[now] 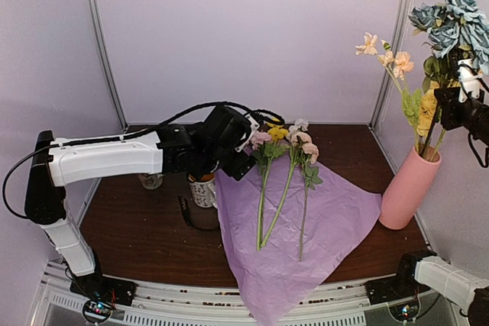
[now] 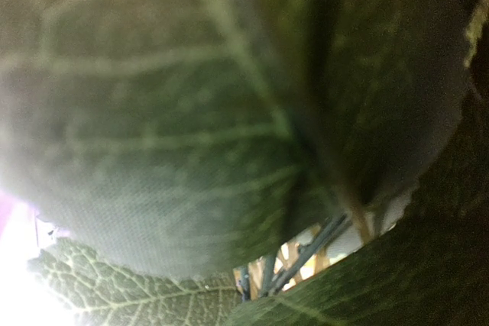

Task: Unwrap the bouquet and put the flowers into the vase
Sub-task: Place the fake flower in the vase.

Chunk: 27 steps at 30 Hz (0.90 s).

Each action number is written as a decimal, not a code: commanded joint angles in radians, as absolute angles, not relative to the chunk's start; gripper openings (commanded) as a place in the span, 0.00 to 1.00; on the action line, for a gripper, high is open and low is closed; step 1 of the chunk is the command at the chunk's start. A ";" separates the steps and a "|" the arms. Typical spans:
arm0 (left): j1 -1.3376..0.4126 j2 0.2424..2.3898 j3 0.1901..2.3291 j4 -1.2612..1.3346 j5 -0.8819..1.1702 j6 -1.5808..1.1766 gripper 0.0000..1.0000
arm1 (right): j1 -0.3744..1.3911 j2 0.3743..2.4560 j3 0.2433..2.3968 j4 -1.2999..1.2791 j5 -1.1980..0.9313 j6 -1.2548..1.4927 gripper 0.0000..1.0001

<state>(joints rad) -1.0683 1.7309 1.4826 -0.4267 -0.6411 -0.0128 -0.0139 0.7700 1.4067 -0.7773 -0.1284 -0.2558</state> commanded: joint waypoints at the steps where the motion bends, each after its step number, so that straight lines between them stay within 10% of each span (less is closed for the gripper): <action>1: -1.076 1.700 1.477 -0.390 -0.661 0.002 0.96 | -0.024 0.751 1.335 -0.734 -0.094 -0.246 0.00; 27: -1.086 1.707 1.481 -0.394 -0.656 0.004 0.96 | -0.273 0.706 1.007 -0.703 -0.276 -0.232 0.00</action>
